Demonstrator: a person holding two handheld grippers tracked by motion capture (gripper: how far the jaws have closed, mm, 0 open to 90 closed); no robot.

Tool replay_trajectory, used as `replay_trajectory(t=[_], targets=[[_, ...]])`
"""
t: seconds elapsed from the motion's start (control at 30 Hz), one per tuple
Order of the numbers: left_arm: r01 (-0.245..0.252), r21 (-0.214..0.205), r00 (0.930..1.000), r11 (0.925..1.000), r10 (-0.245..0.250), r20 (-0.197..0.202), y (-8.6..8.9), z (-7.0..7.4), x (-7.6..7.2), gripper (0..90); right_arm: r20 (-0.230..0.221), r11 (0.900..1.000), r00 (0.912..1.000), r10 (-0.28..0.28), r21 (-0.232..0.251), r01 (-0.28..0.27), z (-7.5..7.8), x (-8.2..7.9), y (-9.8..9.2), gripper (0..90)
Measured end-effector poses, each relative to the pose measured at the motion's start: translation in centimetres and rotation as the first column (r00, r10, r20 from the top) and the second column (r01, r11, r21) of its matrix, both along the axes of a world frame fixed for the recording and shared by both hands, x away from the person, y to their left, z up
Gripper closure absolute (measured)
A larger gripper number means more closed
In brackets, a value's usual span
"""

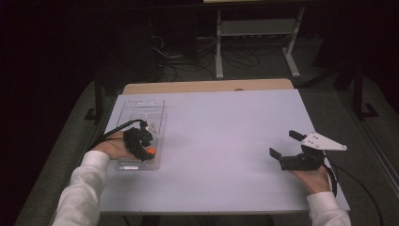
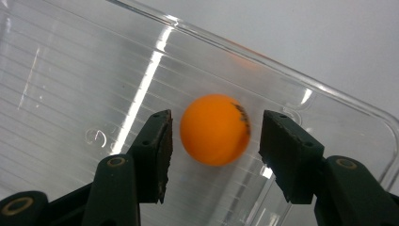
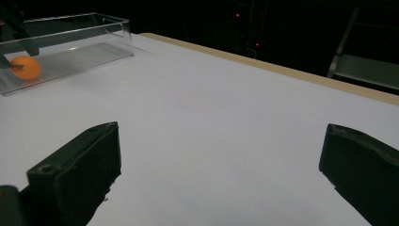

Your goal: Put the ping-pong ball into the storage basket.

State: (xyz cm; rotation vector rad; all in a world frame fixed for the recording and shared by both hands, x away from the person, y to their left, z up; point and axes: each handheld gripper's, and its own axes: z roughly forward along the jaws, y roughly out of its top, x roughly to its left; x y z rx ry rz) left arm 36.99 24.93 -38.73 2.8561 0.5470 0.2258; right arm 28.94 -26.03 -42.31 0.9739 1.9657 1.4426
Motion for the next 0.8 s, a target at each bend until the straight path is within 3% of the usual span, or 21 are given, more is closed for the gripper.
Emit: replay_trajectory(t=[0.4,0.8], targets=[[-0.036,-0.033,0.9986,0.9988,0.037,0.038,0.6,1.4,-0.1,31.8,0.002,1.0000,1.0000,-0.002,0.000,0.002,0.0,0.0,0.0,0.0],[-0.044,-0.033,0.9945,0.9985,0.047,0.094,0.6,3.2,-0.3,15.8,0.004,1.0000,1.0000,-0.003,0.004,0.003,0.1,-0.2,0.0,0.0]])
